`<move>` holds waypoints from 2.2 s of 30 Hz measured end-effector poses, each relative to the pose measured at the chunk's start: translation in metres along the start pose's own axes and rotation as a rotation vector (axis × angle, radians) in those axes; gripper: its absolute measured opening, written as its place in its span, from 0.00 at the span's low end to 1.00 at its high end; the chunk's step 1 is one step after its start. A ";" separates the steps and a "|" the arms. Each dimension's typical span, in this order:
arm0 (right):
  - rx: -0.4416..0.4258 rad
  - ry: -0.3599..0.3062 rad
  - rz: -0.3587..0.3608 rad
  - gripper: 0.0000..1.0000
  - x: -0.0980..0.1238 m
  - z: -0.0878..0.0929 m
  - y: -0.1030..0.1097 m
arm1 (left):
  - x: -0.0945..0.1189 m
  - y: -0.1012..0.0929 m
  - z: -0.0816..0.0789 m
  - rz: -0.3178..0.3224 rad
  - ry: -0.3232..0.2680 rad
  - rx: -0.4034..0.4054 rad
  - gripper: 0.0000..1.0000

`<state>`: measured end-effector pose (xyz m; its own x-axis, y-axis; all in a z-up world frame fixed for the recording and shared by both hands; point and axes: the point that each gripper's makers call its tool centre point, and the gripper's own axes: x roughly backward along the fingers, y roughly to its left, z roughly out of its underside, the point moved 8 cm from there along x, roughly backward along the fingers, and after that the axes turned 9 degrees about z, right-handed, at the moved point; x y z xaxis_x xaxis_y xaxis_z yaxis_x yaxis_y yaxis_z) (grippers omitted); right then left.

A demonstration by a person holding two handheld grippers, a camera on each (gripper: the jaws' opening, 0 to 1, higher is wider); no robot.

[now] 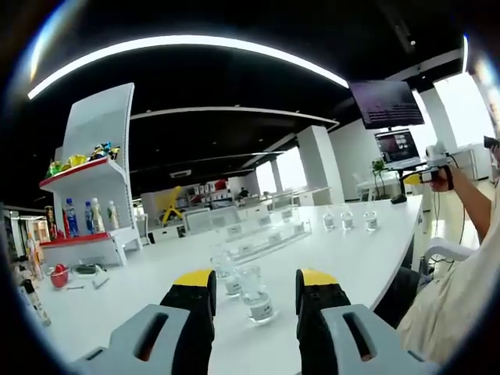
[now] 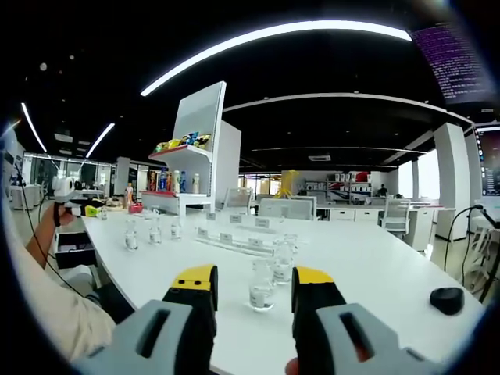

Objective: Identify the label on the chemical reagent bottle, grasp the chemical reagent bottle, and place it in the designated position on the reagent rack

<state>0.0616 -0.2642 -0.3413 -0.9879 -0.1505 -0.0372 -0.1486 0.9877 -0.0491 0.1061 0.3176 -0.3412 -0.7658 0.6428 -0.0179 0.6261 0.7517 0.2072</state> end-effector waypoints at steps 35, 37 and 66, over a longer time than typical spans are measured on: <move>0.004 0.017 -0.007 0.37 -0.004 0.005 -0.002 | -0.005 0.001 0.008 0.014 0.038 0.007 0.41; 0.005 0.019 -0.009 0.37 -0.004 0.005 -0.002 | -0.005 0.001 0.008 0.017 0.038 0.007 0.41; 0.026 0.070 -0.015 0.37 -0.025 0.020 0.012 | -0.008 -0.008 0.020 0.132 0.089 0.037 0.41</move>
<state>0.0854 -0.2490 -0.3606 -0.9863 -0.1612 0.0338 -0.1633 0.9837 -0.0752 0.1096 0.3094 -0.3619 -0.6851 0.7222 0.0947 0.7262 0.6673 0.1654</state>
